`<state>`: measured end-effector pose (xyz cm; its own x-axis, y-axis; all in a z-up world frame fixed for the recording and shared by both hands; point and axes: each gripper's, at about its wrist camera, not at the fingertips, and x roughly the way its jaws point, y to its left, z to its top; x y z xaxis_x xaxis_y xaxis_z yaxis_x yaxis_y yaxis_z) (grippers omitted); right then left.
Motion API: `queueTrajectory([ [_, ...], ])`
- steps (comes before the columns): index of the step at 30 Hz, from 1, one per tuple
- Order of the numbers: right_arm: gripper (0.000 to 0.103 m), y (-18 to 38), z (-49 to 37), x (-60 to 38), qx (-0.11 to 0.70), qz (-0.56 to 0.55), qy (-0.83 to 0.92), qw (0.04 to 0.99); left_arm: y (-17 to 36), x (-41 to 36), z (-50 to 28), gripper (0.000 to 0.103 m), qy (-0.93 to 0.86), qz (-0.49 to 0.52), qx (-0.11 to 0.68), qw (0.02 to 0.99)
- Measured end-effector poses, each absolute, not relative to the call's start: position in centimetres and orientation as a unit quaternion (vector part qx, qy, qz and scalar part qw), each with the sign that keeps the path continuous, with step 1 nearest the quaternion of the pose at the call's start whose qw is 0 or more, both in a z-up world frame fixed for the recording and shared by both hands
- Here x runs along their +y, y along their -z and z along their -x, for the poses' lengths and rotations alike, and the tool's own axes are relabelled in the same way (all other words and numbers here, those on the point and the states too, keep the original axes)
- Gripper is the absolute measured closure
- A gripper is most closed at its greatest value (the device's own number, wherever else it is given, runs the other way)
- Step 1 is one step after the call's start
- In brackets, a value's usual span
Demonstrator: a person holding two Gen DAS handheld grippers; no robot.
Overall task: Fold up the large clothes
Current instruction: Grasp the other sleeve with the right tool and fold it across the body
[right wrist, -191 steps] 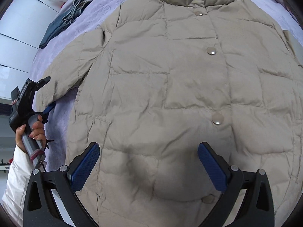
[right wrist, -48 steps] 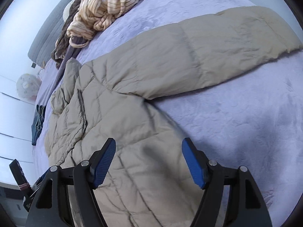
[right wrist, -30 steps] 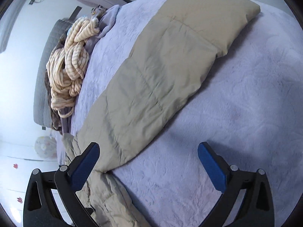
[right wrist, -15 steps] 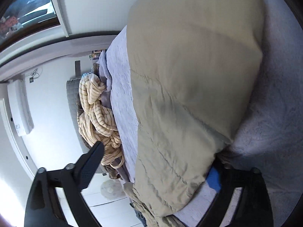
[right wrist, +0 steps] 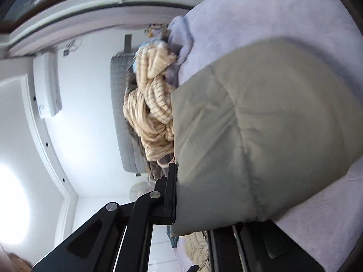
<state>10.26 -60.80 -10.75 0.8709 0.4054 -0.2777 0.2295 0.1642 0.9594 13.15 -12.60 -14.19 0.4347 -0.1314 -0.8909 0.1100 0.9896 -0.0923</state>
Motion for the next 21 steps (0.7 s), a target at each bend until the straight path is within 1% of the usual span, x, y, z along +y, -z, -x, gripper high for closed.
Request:
queueTrajectory([
  [4, 0.098, 6.6, -15.6, -52.8, 0.3, -0.545, -0.121, 0.774, 14.0, -8.8, -13.6, 0.0, 0.052, 0.019, 0.516, 0.855],
  [7, 0.097, 4.5, -18.9, -45.1, 0.349, -0.441, -0.152, 0.813, 14.0, -5.7, -13.8, 0.0, 0.038, 0.028, 0.513, 0.857],
  [10, 0.097, 4.6, -21.1, -36.8, 0.392, -0.347, -0.186, 0.831, 14.2, -2.6, -13.8, 0.0, 0.023, 0.037, 0.511, 0.859],
  [15, 0.097, 9.2, -22.6, -27.1, 0.464, -0.248, -0.189, 0.829, 14.6, 1.8, -14.1, 0.0, -0.001, 0.048, 0.506, 0.861],
  [17, 0.097, 12.3, -21.7, -25.3, 0.492, -0.221, -0.178, 0.823, 15.0, 3.0, -14.3, 0.0, -0.008, 0.052, 0.506, 0.861],
  [18, 0.097, 13.9, -20.6, -24.8, 0.506, -0.216, -0.171, 0.817, 15.3, 3.5, -14.4, 0.0, -0.011, 0.053, 0.507, 0.86],
  [21, 0.097, 17.9, -21.1, -24.3, 0.542, -0.216, -0.135, 0.801, 16.3, 4.1, -14.6, 0.0, -0.01, 0.056, 0.514, 0.856],
])
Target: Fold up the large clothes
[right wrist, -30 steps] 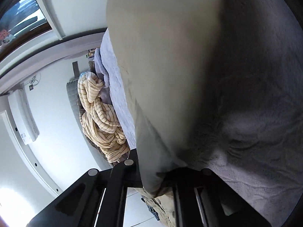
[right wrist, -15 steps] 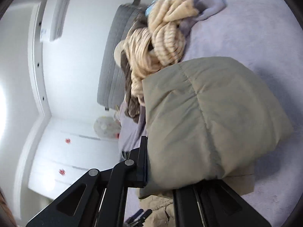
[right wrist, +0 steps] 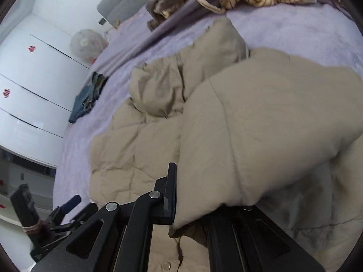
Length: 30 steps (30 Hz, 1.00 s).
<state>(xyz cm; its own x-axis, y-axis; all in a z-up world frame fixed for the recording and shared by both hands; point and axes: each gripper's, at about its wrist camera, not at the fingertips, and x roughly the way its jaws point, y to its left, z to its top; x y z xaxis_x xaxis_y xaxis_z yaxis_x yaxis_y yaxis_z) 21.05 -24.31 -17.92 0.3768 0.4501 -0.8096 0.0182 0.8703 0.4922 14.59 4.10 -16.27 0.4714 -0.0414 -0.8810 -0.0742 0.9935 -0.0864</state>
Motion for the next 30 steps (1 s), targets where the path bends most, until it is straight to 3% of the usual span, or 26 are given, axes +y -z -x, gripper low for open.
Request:
queueTrajectory([
  [6, 0.094, 18.6, -20.4, -25.4, 0.564, -0.211, -0.107, 0.791, 17.1, 3.8, -15.2, 0.0, 0.009, 0.07, 0.518, 0.852],
  [7, 0.082, 17.9, -19.9, -25.6, 0.566, -0.212, -0.109, 0.789, 17.1, 3.6, -15.5, 0.0, 0.013, 0.075, 0.517, 0.852],
  [8, 0.057, 17.3, -19.6, -26.0, 0.564, -0.218, -0.115, 0.788, 16.9, 3.4, -15.7, 0.0, 0.016, 0.079, 0.516, 0.853],
  [10, 0.026, 14.9, -18.3, -26.4, 0.543, -0.232, -0.126, 0.797, 16.4, 3.1, -16.2, 0.0, 0.023, 0.085, 0.511, 0.855],
  [18, 0.029, 14.1, -15.9, -36.1, 0.485, -0.387, -0.051, 0.782, 15.8, 3.1, -18.2, 0.0, 0.053, 0.104, 0.5, 0.858],
  [19, 0.043, 14.5, -16.1, -37.0, 0.477, -0.411, -0.042, 0.776, 15.9, 3.2, -18.2, 0.0, 0.056, 0.108, 0.499, 0.858],
  [20, 0.072, 14.7, -16.3, -37.8, 0.471, -0.427, -0.033, 0.772, 16.0, 3.4, -18.4, 0.0, 0.06, 0.113, 0.5, 0.856],
  [21, 0.086, 14.6, -16.8, -37.9, 0.468, -0.428, -0.032, 0.772, 16.1, 3.6, -18.4, 0.0, 0.064, 0.118, 0.501, 0.855],
  [22, 0.093, 14.1, -17.2, -37.6, 0.463, -0.421, -0.036, 0.779, 16.2, 4.0, -18.4, 0.0, 0.069, 0.125, 0.501, 0.854],
  [30, 0.093, 9.1, -19.2, -22.8, 0.468, -0.168, -0.183, 0.848, 16.2, 7.6, -17.7, 0.0, 0.113, 0.213, 0.493, 0.836],
])
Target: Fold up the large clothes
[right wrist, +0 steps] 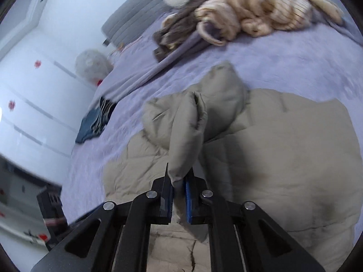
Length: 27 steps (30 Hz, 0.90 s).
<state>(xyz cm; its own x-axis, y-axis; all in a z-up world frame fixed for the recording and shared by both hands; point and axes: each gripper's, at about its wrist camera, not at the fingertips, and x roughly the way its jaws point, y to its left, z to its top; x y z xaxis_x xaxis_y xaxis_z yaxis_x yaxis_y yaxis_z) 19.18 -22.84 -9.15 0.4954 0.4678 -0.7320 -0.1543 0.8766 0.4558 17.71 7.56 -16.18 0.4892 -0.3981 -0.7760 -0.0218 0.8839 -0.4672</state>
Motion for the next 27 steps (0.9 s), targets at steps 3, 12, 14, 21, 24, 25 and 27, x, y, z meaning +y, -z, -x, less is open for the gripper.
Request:
queueTrajectory([
  [3, 0.093, 10.3, -17.9, -18.1, 0.488, -0.097, -0.209, 0.842, 16.0, 8.9, -17.7, 0.0, 0.135, 0.261, 0.487, 0.823],
  [12, 0.035, 14.2, -15.0, -17.3, 0.559, -0.079, -0.236, 0.791, 16.1, 6.7, -18.4, 0.0, 0.204, 0.286, 0.494, 0.795],
  [14, 0.035, 14.0, -14.2, -19.8, 0.563, -0.101, -0.232, 0.787, 16.5, 5.3, -18.7, 0.0, 0.212, 0.28, 0.503, 0.79],
  [21, 0.035, 16.4, -12.5, -35.7, 0.57, -0.305, -0.103, 0.756, 19.0, 1.5, -20.5, 0.009, 0.221, 0.267, 0.533, 0.772],
  [24, 0.035, 18.1, -11.6, -42.8, 0.524, -0.44, -0.055, 0.727, 20.2, 0.0, -21.3, 0.057, 0.218, 0.26, 0.552, 0.761],
  [25, 0.035, 18.6, -11.3, -44.6, 0.501, -0.48, -0.043, 0.718, 20.5, -0.3, -21.5, 0.088, 0.217, 0.257, 0.558, 0.759],
  [27, 0.036, 19.5, -11.1, -47.2, 0.464, -0.536, -0.023, 0.705, 20.3, -0.8, -21.4, 0.093, 0.213, 0.248, 0.552, 0.767],
])
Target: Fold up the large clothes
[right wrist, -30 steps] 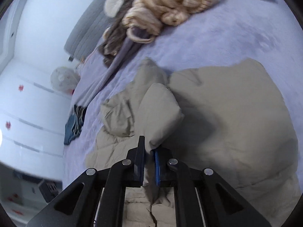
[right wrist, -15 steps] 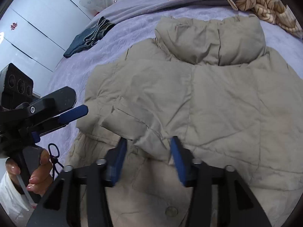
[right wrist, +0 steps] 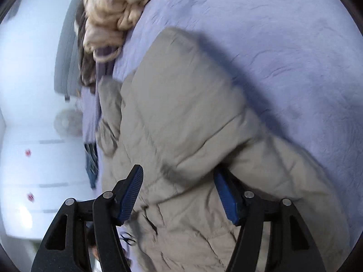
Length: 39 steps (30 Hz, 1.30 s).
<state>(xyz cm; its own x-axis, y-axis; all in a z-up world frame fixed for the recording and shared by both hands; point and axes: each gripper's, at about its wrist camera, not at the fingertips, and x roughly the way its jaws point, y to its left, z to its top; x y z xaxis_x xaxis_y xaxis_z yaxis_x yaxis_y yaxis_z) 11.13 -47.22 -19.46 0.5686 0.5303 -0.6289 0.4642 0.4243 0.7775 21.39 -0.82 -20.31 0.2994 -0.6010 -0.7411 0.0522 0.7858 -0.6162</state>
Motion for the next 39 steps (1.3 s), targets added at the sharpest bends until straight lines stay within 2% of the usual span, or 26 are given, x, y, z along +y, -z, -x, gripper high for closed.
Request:
queueTrajectory([
  [1, 0.055, 19.7, -11.2, -48.1, 0.452, -0.549, -0.015, 0.703, 19.8, -0.9, -21.1, 0.093, 0.209, 0.238, 0.544, 0.777],
  [2, 0.093, 19.7, -11.5, -48.6, 0.451, -0.549, -0.007, 0.703, 19.2, -0.8, -20.9, 0.093, 0.207, 0.232, 0.537, 0.784],
  [3, 0.098, 19.4, -11.8, -49.0, 0.451, -0.544, -0.008, 0.707, 18.8, -0.7, -20.6, 0.093, 0.205, 0.227, 0.531, 0.79],
  [7, 0.098, 17.7, -12.4, -47.9, 0.468, -0.479, -0.039, 0.742, 18.9, 0.3, -19.6, 0.093, 0.181, 0.189, 0.532, 0.805],
  [10, 0.098, 18.9, -13.5, -46.1, 0.497, -0.436, -0.02, 0.75, 20.7, 1.0, -20.2, 0.092, 0.163, 0.185, 0.547, 0.8],
  [13, 0.098, 20.5, -13.6, -46.6, 0.496, -0.456, -0.01, 0.739, 21.0, 2.1, -20.6, 0.087, 0.132, 0.201, 0.542, 0.805],
  [15, 0.098, 19.9, -13.7, -46.4, 0.504, -0.442, -0.013, 0.742, 20.3, 2.9, -20.5, 0.077, 0.107, 0.188, 0.539, 0.814],
  [17, 0.086, 18.4, -13.5, -45.7, 0.532, -0.388, -0.025, 0.752, 19.3, 3.8, -20.0, 0.06, 0.082, 0.16, 0.53, 0.829],
  [18, 0.08, 17.6, -13.1, -45.4, 0.544, -0.36, -0.035, 0.757, 18.6, 4.3, -19.7, 0.058, 0.068, 0.143, 0.524, 0.837],
  [20, 0.044, 15.4, -12.5, -44.7, 0.549, -0.306, -0.066, 0.775, 17.6, 5.1, -19.2, 0.058, 0.067, 0.131, 0.514, 0.845],
  [22, 0.036, 13.0, -11.5, -44.7, 0.524, -0.284, -0.099, 0.797, 16.6, 5.6, -18.8, 0.058, 0.074, 0.138, 0.503, 0.85],
  [25, 0.036, 11.5, -12.5, -46.8, 0.486, -0.289, -0.064, 0.822, 15.2, 4.7, -19.0, 0.058, 0.1, 0.141, 0.485, 0.858],
  [31, 0.036, 16.9, -18.0, -51.0, 0.474, -0.446, -0.013, 0.759, 15.4, -0.1, -21.6, 0.058, 0.118, 0.108, 0.479, 0.863],
  [32, 0.045, 17.5, -18.8, -50.6, 0.477, -0.462, -0.029, 0.747, 16.0, -0.3, -22.1, 0.058, 0.109, 0.104, 0.482, 0.863],
  [33, 0.063, 17.9, -19.3, -50.0, 0.479, -0.469, -0.049, 0.74, 16.6, -0.4, -22.5, 0.058, 0.099, 0.099, 0.487, 0.862],
  [34, 0.093, 17.8, -19.8, -49.1, 0.486, -0.458, -0.057, 0.742, 17.4, -0.5, -22.9, 0.058, 0.088, 0.093, 0.494, 0.86],
  [39, 0.093, 18.5, -22.1, -47.2, 0.524, -0.332, -0.013, 0.784, 20.6, -0.5, -24.1, 0.058, 0.084, 0.083, 0.511, 0.852],
])
